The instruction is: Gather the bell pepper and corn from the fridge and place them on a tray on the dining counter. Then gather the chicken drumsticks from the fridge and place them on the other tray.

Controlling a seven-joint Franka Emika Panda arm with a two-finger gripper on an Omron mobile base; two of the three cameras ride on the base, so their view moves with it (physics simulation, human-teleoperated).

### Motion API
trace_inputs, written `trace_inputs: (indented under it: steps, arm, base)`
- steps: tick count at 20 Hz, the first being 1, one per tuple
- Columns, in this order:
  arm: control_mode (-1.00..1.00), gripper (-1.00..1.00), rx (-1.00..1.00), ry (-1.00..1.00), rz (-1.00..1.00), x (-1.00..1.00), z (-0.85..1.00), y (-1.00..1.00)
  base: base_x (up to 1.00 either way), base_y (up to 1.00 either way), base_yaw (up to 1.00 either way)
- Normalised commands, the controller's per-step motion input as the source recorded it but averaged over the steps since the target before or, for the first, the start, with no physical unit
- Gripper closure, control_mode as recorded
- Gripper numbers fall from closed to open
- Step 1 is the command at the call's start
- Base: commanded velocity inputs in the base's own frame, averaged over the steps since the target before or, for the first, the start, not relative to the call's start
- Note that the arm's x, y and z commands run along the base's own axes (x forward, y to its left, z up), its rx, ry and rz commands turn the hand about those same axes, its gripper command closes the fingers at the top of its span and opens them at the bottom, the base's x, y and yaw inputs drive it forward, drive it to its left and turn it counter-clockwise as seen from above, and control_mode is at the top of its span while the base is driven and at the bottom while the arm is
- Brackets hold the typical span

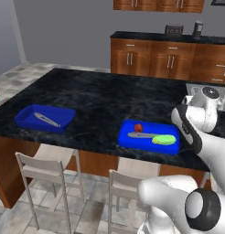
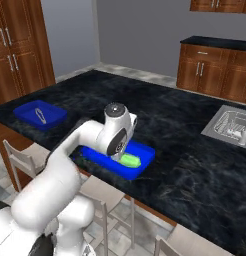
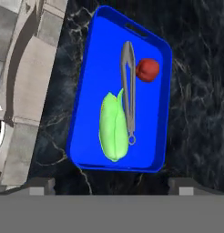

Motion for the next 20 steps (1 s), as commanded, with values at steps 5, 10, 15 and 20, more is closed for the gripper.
trace_inputs:
  steps: [5, 10, 15, 20]
  arm:
    - [-1.00, -1.00, -0.01, -0.36, -0.05, -0.90, 0.48, 0.13]
    - [-1.00, -1.00, -0.02, -0.18, 0.00, -0.50, 0.19, 0.04]
    - [-1.00, -1.00, 0.00, -0.14, 0.00, -0.55, 0.15, 0.00]
    - [1.00, -1.00, 0.00, -0.03, -0.01, -0.05, 0.04, 0.00]
  base:
    - [0.00, 0.00, 0.00]
    - [0.00, 0.00, 0.00]
    - [0.00, 0.00, 0.00]
    - [0.02, 0.00, 0.00]
